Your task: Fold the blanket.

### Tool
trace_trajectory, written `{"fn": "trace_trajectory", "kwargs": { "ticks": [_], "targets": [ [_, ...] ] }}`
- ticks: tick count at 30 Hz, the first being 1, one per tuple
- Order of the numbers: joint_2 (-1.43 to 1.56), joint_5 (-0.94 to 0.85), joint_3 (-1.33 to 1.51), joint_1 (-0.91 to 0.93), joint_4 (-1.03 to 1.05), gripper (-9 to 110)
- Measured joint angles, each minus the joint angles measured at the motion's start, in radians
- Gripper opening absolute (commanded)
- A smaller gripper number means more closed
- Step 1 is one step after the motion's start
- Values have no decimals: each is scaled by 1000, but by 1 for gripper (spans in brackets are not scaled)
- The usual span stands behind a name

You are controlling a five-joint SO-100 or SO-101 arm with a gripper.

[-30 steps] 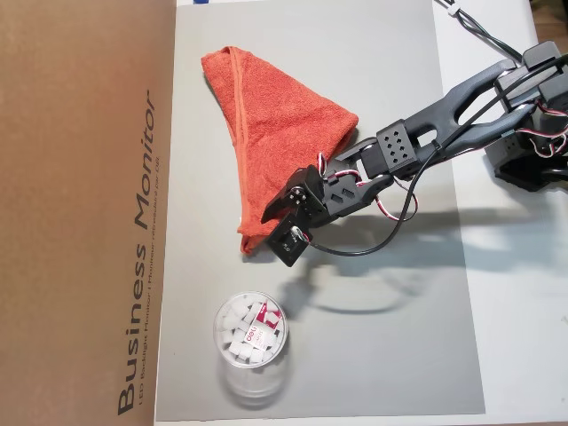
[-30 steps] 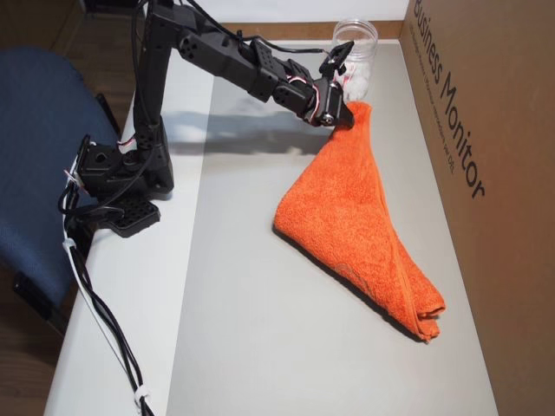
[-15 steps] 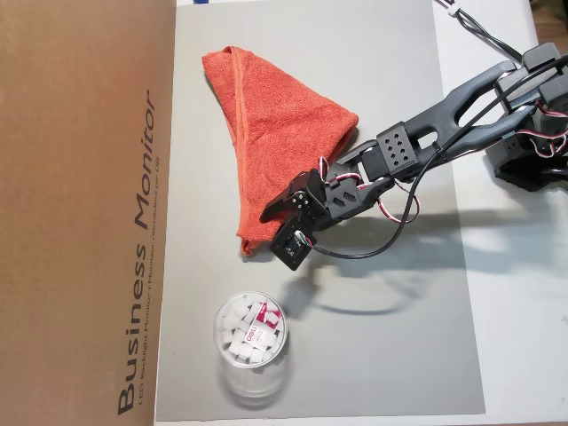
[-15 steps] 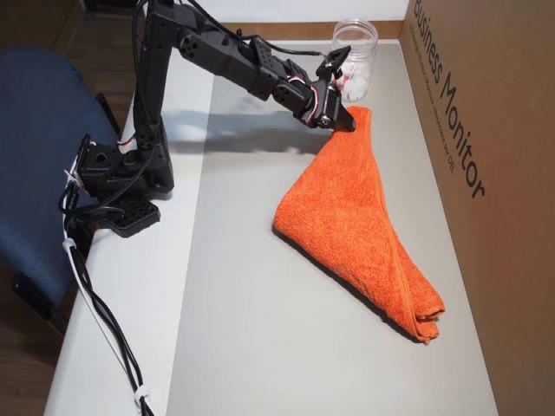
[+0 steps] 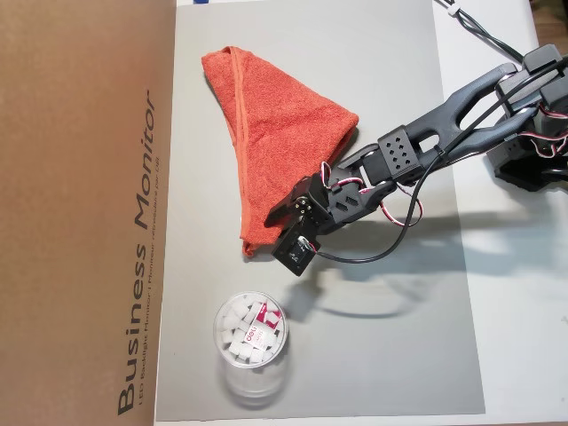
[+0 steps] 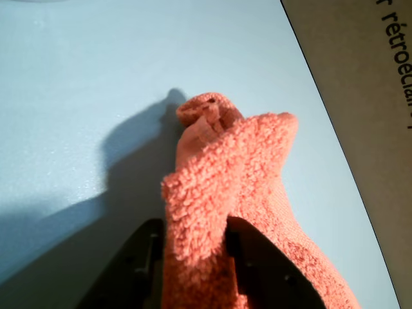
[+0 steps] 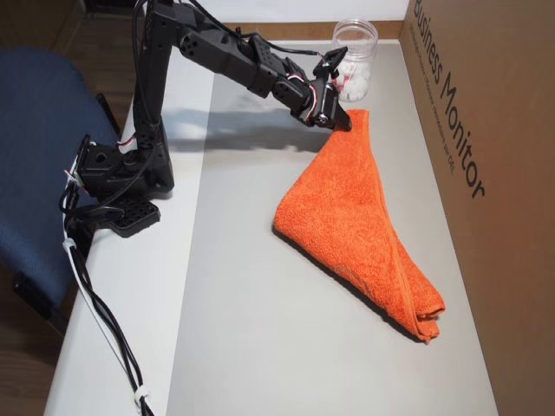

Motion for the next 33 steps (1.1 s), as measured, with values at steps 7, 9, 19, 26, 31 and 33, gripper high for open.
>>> {"fn": "trace_trajectory", "kwargs": {
  "ticks": [7,9,19,26,31,33],
  "targets": [
    [0,8,-8,-43,0,9],
    [0,11,-17,-60,0,9],
    [0,127,-23,-150,0,8],
    [23,130,-23,-140,0,6],
    [75,213,-23,-120,0,0],
    [87,284,-23,-95,0,0]
  ]
}}
